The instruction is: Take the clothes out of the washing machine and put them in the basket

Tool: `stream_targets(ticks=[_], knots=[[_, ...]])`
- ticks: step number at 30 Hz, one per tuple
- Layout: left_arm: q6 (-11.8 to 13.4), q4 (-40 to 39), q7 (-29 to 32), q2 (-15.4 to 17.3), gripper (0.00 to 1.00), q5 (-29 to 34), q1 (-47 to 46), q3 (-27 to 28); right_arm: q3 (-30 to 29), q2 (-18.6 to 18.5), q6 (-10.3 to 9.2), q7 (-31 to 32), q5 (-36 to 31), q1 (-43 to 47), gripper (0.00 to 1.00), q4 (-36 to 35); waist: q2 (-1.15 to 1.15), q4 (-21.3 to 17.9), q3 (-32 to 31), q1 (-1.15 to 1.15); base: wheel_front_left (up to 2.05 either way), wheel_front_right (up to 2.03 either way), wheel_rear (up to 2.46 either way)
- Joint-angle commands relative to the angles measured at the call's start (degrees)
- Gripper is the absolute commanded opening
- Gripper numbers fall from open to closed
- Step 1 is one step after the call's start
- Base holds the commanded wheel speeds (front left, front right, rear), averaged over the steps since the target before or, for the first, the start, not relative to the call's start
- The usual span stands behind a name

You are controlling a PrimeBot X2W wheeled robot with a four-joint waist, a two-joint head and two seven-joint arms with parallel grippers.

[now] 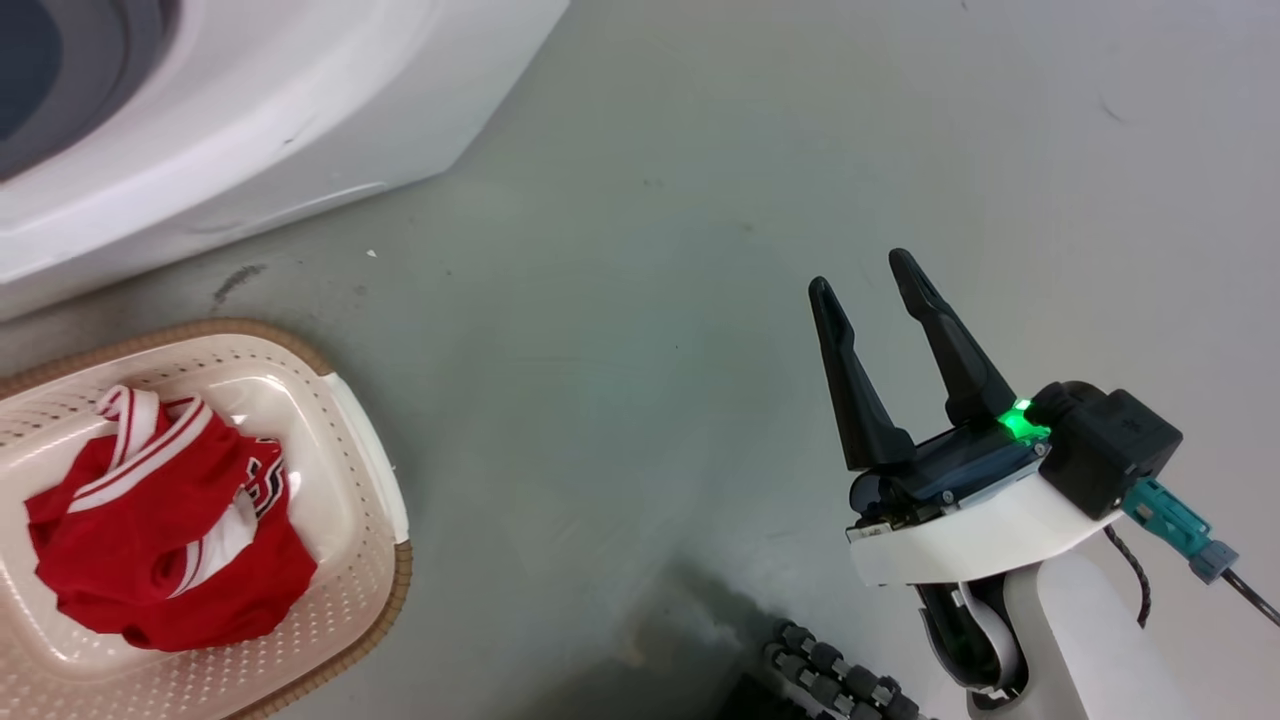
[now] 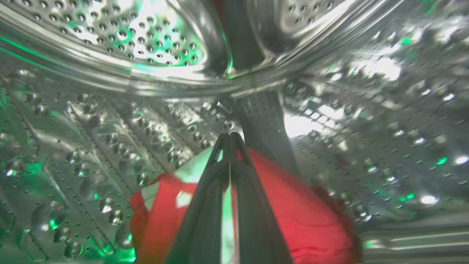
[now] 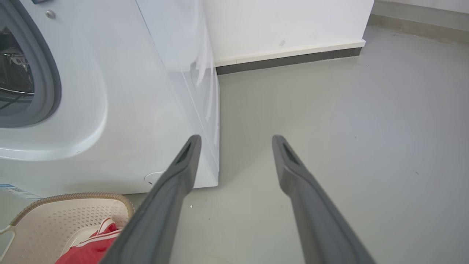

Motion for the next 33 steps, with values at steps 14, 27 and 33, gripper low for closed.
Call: stream_targets(ticks=[14, 27, 33], knots=[[-2.1, 7.4, -18.3, -7.2, 0.00, -6.4, 12.5, 2.6, -2.7, 0.1, -0.04, -0.1, -3.6, 1.6, 1.00, 2.0, 0.00, 4.5, -11.4, 0.00, 0.00, 0.00, 0.00], [-5.6, 11.7, -32.6, -13.0, 0.00, -10.8, 24.7, 4.1, -5.6, 0.1, -0.04, 0.3, -6.5, 5.8, 1.00, 4.1, 0.00, 8.7, -22.9, 0.00, 0.00, 0.00, 0.00], [-6.6, 9.9, -35.6, -15.1, 0.00, -11.4, 29.2, 4.1, -6.8, 0.1, -0.04, 1.7, -7.5, 8.0, 1.00, 3.7, 0.00, 11.0, -27.7, 0.00, 0.00, 0.00, 0.00]])
